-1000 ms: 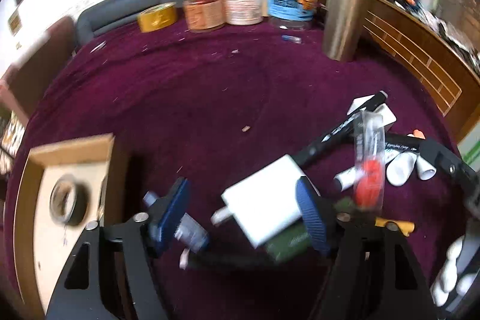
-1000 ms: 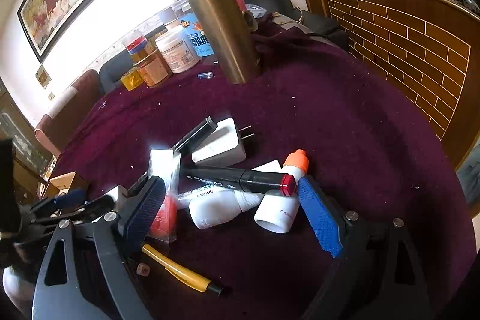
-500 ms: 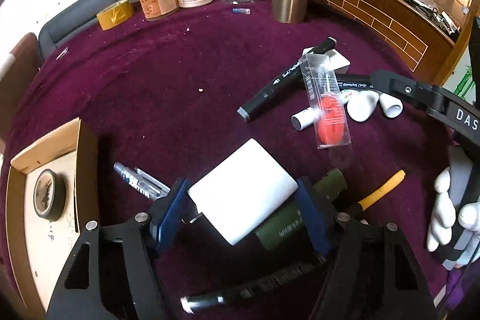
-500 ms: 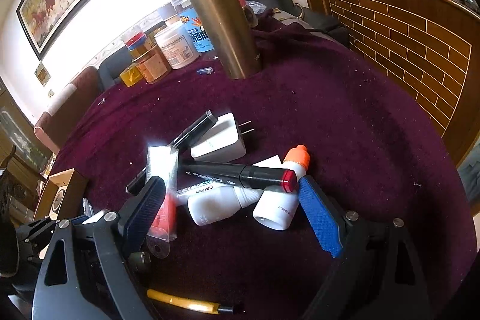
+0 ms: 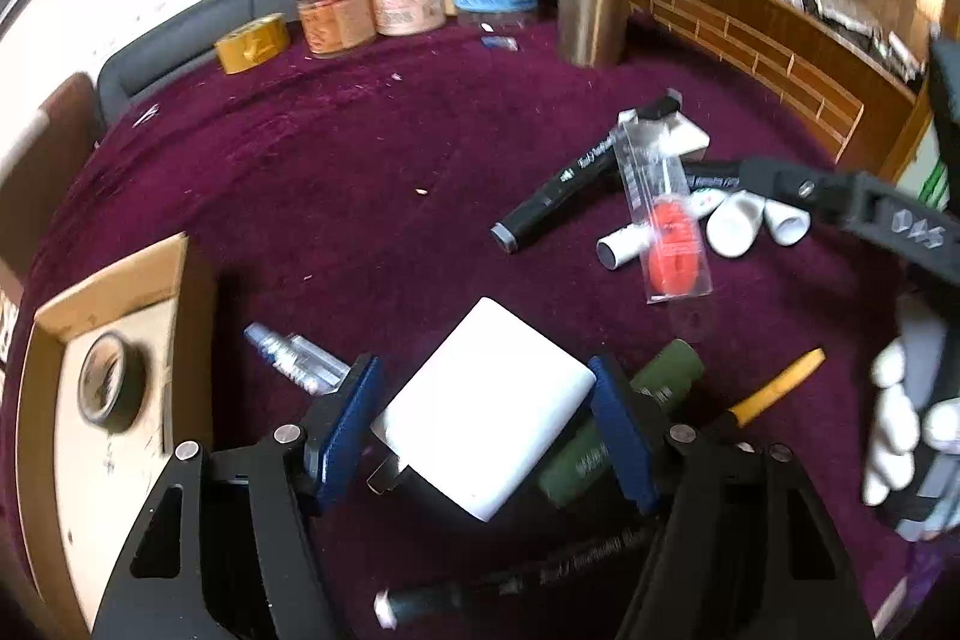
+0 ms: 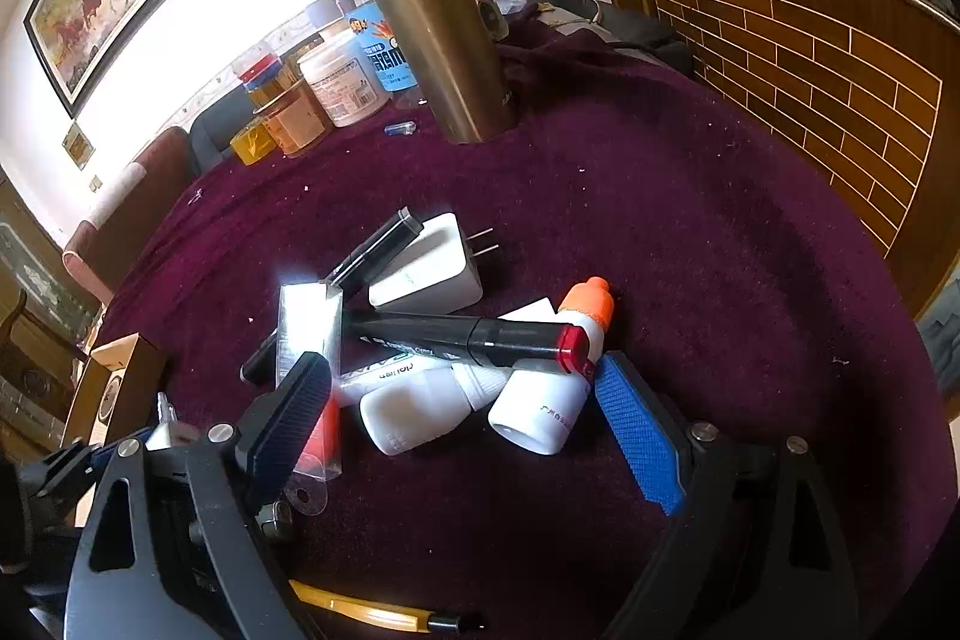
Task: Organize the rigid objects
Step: 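Grasp the white charger with the left gripper and lift it, then grasp the black marker with the right gripper while the left gripper holds the charger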
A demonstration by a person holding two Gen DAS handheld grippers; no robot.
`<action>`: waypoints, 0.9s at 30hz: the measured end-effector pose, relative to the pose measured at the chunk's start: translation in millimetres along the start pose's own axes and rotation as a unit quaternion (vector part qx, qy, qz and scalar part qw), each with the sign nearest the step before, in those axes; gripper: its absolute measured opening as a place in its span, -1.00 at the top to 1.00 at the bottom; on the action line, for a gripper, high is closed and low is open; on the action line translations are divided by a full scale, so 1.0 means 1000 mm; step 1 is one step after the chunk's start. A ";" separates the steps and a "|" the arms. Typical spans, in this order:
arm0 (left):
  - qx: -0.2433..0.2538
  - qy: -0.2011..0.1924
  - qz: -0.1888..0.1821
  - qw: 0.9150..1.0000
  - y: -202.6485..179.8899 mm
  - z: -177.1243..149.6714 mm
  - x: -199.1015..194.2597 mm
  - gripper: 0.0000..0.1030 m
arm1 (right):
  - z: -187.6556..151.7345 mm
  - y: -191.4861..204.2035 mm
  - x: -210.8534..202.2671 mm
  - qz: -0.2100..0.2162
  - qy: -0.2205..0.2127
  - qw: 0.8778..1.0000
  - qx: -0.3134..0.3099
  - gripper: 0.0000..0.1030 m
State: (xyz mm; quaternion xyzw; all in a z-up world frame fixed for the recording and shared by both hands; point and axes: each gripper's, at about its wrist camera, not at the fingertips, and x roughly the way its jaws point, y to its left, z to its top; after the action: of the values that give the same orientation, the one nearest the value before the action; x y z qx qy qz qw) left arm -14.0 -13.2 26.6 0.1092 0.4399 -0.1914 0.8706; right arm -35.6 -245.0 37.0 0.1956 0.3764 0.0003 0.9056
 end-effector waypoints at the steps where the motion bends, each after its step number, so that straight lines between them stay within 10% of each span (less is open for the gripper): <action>1: -0.016 -0.007 -0.013 1.000 0.005 -0.002 -0.009 -0.23 | 0.000 -0.001 0.000 0.001 0.000 1.000 0.002 -0.75; 10: -0.137 -0.048 -0.087 0.986 0.048 -0.037 -0.078 -0.24 | 0.000 0.001 -0.018 -0.004 -0.029 1.000 0.006 -0.75; 15: -0.166 -0.067 -0.077 0.981 0.072 -0.060 -0.108 -0.24 | -0.025 0.050 -0.042 0.073 0.013 0.995 -0.070 -0.75; 20: -0.175 -0.089 -0.061 0.979 0.090 -0.085 -0.131 -0.24 | -0.066 0.121 -0.034 0.113 0.091 0.962 -0.231 -0.75; 27: -0.212 -0.093 -0.055 0.971 0.118 -0.119 -0.143 -0.25 | -0.113 0.172 -0.007 0.066 0.142 0.922 -0.355 -0.65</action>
State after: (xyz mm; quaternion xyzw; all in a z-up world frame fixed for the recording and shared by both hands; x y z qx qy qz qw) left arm -126.7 170.2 74.7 -0.1200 0.3930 -0.1504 0.8992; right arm -92.1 -47.2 30.5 -0.1168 0.4627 0.2212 0.8505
